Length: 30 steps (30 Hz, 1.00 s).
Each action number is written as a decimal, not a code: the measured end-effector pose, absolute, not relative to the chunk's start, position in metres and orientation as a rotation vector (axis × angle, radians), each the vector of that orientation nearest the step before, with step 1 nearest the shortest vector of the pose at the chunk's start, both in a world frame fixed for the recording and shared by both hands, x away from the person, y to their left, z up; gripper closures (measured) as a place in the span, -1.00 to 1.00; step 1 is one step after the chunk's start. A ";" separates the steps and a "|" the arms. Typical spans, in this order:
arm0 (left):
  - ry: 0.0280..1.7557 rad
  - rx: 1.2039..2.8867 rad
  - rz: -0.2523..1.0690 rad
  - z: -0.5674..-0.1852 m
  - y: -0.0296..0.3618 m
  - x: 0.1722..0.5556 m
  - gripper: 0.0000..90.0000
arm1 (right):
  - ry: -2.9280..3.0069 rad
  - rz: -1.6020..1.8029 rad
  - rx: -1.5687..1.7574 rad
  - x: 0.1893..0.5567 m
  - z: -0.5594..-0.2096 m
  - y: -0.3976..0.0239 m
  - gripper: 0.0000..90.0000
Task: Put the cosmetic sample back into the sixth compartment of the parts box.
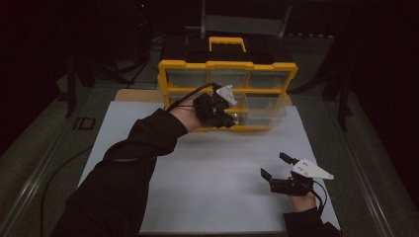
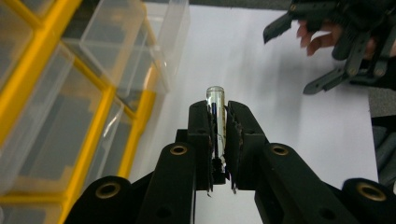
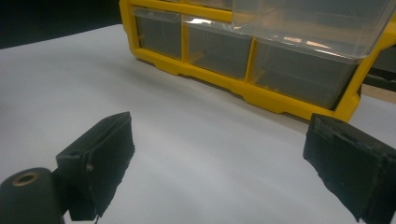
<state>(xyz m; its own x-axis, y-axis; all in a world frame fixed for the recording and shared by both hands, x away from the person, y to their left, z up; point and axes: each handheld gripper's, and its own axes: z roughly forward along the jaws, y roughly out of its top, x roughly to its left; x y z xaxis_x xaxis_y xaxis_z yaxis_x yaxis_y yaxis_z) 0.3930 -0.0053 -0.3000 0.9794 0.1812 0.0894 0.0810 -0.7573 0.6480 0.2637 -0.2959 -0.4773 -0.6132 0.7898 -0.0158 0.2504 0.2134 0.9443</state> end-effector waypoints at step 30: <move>0.160 2.320 0.220 -0.281 -0.070 0.449 0.80 | 1.986 1.423 0.962 0.265 -0.478 -0.295 -0.81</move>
<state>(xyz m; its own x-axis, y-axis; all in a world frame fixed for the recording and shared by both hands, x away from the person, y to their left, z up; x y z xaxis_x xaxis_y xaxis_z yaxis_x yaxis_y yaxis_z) 0.4491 -0.0701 -0.2811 0.9770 0.1831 0.1092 0.0470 -0.6845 0.7275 0.2648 -0.2955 -0.4777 -0.6193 0.7852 -0.0016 0.2508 0.1997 0.9472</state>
